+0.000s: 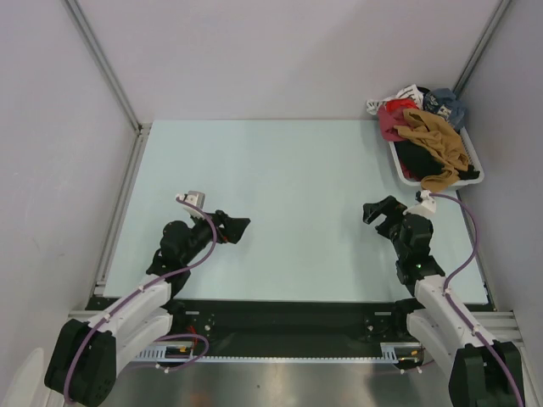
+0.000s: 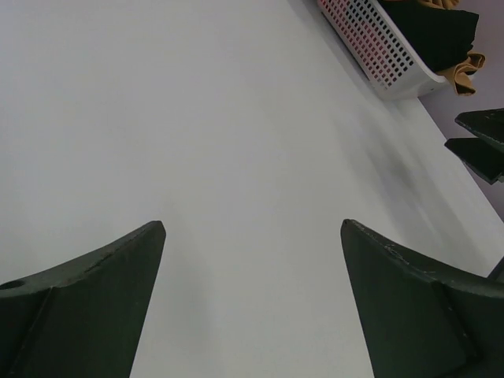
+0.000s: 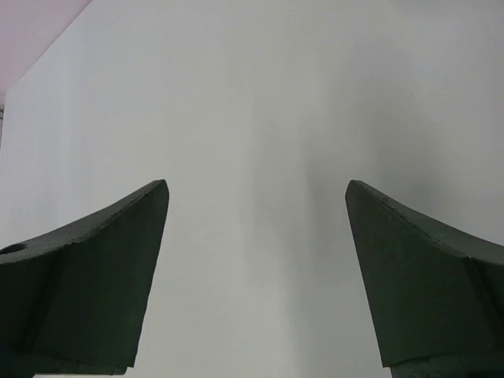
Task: Fold and stack the tank tops
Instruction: Grab the tank top from the pile
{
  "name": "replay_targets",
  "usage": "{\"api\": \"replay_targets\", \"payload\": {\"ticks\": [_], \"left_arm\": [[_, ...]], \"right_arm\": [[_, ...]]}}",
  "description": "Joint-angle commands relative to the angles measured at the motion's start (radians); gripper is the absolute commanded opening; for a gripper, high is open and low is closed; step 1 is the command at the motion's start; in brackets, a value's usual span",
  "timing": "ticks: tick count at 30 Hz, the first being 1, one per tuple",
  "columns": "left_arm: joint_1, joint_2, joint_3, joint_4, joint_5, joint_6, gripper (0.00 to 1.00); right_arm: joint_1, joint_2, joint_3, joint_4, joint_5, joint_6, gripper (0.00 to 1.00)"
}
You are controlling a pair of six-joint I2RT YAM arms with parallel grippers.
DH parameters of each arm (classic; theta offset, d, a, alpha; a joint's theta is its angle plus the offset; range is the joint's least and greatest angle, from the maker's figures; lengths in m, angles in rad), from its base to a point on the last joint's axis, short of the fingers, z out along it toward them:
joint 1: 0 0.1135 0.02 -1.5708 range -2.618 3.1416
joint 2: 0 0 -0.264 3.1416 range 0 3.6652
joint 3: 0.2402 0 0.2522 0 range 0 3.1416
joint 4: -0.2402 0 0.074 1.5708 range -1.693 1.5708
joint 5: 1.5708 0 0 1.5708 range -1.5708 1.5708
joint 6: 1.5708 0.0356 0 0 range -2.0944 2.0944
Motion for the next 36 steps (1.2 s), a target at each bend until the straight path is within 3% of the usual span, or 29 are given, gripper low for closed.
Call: {"api": "replay_targets", "payload": {"ticks": [1,6,11,17,21,27,31,33,36], "left_arm": [[-0.009,0.001,0.030,0.043,0.026,0.020,1.00],[-0.007,-0.001,0.025,0.038,0.020,0.021,1.00],[-0.012,0.008,0.028,0.047,0.031,0.011,1.00],[-0.015,0.047,0.031,0.070,0.054,-0.006,1.00],[-0.016,0.053,0.036,0.072,0.060,-0.012,1.00],[-0.018,0.055,0.030,0.083,0.071,-0.026,1.00],[-0.019,0.067,0.031,0.092,0.077,-0.034,1.00],[-0.021,0.074,0.033,0.093,0.080,-0.038,1.00],[-0.024,0.091,0.037,0.101,0.088,-0.043,1.00]], "right_arm": [[0.002,-0.019,0.000,0.031,0.001,-0.022,1.00],[0.002,-0.010,0.086,-0.058,0.034,-0.028,0.95],[-0.033,0.109,0.458,-0.315,0.122,-0.022,0.91],[-0.198,0.407,0.898,-0.546,0.147,0.058,0.88],[-0.237,0.554,1.008,-0.558,0.191,0.098,0.86],[-0.260,0.778,1.192,-0.548,0.244,0.102,0.84],[-0.261,0.919,1.331,-0.531,0.258,0.046,0.74],[-0.254,1.049,1.500,-0.592,0.260,-0.013,0.73],[-0.243,1.184,1.741,-0.744,0.314,-0.053,0.80]]}}
